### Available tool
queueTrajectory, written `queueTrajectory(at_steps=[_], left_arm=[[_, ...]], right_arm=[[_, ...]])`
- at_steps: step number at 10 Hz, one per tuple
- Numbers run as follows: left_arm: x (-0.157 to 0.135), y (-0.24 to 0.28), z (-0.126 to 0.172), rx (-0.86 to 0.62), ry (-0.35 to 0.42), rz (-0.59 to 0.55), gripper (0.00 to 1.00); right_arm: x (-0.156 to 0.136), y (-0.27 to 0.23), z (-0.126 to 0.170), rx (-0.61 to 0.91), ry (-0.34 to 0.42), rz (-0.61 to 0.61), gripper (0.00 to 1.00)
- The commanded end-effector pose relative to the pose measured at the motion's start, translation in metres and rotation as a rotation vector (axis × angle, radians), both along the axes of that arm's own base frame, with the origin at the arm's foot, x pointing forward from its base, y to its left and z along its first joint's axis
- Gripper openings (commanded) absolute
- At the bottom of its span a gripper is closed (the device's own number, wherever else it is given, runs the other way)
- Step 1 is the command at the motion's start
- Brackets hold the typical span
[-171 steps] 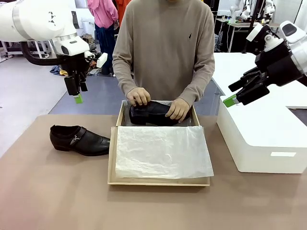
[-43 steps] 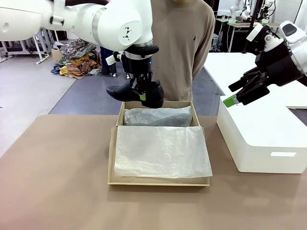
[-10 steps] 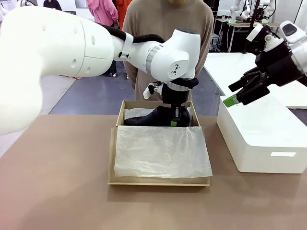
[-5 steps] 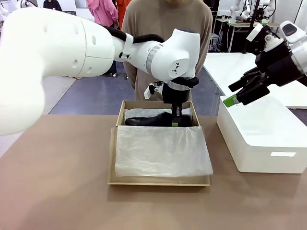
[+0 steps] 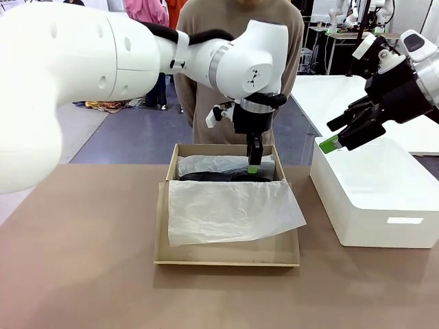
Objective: Pack the shoes into the box.
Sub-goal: Place the other shoe of the Shoes into the Shoes Box.
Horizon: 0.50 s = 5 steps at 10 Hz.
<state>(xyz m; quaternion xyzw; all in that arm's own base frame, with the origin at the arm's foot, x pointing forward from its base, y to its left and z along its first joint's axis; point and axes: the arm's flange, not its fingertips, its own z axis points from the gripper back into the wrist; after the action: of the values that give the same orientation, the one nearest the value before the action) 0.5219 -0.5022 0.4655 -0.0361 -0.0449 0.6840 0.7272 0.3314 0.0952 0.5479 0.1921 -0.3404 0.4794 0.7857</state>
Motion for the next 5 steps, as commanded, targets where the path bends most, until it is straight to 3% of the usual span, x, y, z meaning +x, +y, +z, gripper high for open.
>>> queueTrajectory(at_steps=[1,3,4,5], left_arm=[[0.005,-0.005,0.022,0.045,-0.014,0.058,1.00],[0.011,0.007,0.026,0.055,0.002,0.107,1.00],[0.022,0.029,0.016,0.024,0.046,0.125,1.00],[0.006,0.008,0.024,0.012,-0.012,0.021,1.00]], right_arm=[[0.003,0.000,0.000,0.021,-0.011,0.022,1.00],[0.003,0.000,0.000,0.021,-0.011,0.022,1.00],[0.003,0.000,0.000,0.021,-0.011,0.022,1.00],[0.003,0.000,0.000,0.021,-0.011,0.022,1.00]])
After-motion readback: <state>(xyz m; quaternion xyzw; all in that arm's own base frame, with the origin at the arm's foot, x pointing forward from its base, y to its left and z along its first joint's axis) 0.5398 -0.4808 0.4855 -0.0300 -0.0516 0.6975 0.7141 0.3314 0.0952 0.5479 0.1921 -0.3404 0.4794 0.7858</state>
